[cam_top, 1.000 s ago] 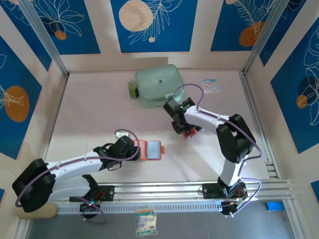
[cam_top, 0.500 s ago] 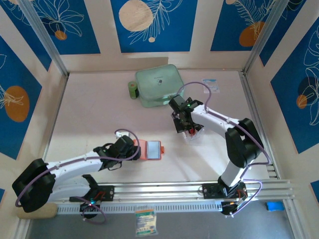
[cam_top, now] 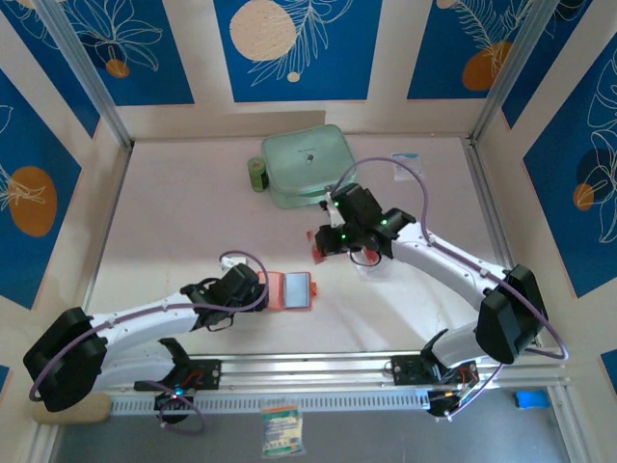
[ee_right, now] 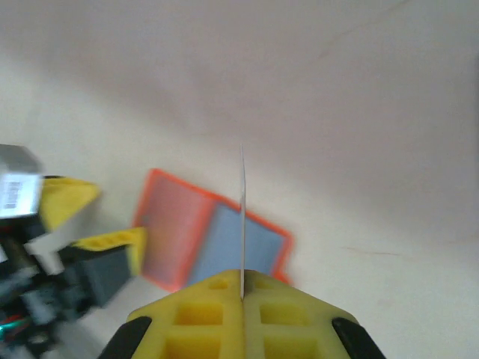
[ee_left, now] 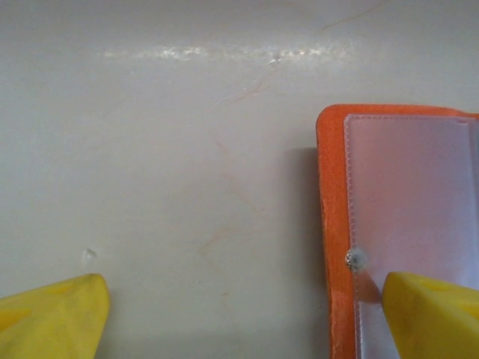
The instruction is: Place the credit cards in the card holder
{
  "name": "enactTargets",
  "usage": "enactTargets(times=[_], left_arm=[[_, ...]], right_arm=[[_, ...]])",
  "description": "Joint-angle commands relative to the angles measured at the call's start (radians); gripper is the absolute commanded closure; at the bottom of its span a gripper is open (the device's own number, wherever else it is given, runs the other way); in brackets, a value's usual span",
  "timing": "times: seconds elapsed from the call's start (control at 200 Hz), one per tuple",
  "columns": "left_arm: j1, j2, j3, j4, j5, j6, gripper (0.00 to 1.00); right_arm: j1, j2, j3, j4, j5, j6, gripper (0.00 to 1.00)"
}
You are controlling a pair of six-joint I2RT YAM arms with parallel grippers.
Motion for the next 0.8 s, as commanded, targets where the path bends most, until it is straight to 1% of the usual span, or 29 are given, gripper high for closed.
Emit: enactTargets(times=[0.0,0.18,0.315,0.485,0.795], left_arm=[[0.008,-0.01,0.024,-0.053,-0.032,-0.018,0.07],[0.008,-0.009,0.024,-0.053,-0.03,-0.02,0.07],[0.009,-0.007,0.022,-0.054,-0.027,-0.02,0.07],[0.009,-0.006,0.022,-0.055,-0.025,-0.02,0.07],[0.008,0.014,0.027,-0.056,-0.018,-0.02,0.09]], right_arm=[[0.056,0.037,-0.059,0.221,-0.136,0.147,1.0],[0.123,0.139,-0.094,0.355,-0.125,0.235,1.0],[0.151,0.175,-0.148,0.454,-0.09,0.285,1.0],[0.162,0.166,-0.246,0.582,-0.042,0.334,1.0],[0.178,0.118,-0.394,0.748,0.064,0.414,1.0]])
